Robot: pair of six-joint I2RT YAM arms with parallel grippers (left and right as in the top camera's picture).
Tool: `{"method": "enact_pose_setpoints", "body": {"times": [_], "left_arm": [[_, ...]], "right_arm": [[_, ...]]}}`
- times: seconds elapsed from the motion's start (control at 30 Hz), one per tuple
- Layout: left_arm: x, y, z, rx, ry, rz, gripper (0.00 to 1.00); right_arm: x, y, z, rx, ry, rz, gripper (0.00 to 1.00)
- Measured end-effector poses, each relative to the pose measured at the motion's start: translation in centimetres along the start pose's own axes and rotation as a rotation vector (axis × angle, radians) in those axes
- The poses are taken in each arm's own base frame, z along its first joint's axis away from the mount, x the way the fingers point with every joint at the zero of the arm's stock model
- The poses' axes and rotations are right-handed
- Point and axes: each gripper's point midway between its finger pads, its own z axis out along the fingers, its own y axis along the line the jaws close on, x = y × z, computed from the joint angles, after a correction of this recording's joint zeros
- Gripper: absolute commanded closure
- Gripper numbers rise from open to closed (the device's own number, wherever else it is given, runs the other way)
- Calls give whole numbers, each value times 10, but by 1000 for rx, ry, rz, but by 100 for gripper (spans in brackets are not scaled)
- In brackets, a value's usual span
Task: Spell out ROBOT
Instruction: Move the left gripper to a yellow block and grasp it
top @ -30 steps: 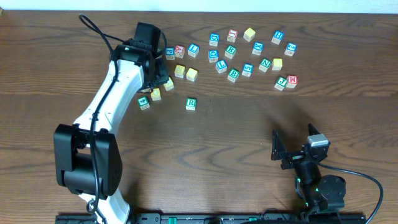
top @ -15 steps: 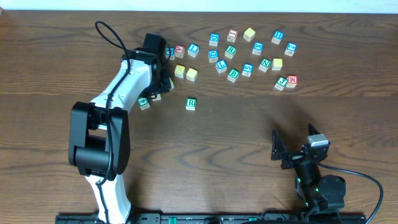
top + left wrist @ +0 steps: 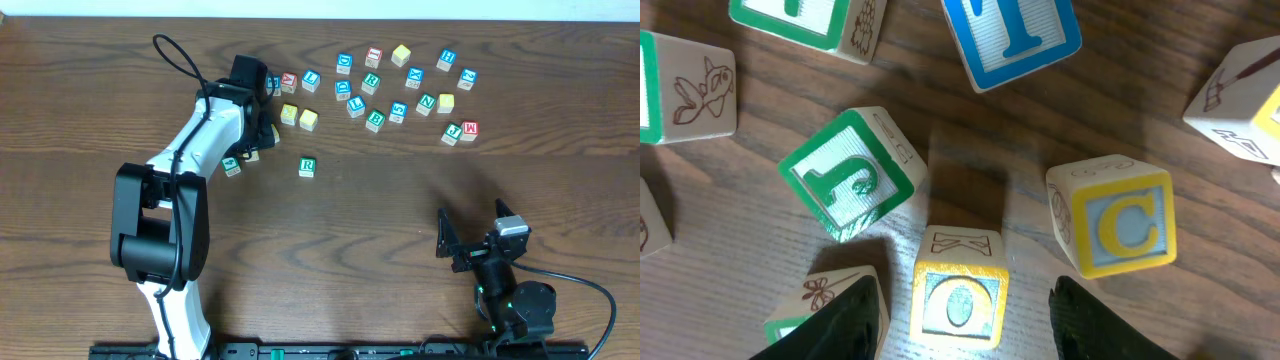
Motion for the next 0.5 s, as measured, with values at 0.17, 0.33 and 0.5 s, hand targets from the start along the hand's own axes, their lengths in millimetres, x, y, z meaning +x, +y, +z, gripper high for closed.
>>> {"method": "enact_pose_setpoints", "body": {"times": [0.17, 0.33, 0.5], "left_arm": [[3, 1, 6, 0, -5, 0, 46], [4, 2, 13, 3, -15, -1, 46], [5, 2, 16, 6, -20, -2, 48]], "right_arm": [[0, 0, 0, 0, 0, 0, 1], [0, 0, 0, 0, 0, 0, 1], [0, 0, 0, 0, 0, 0, 1]]}}
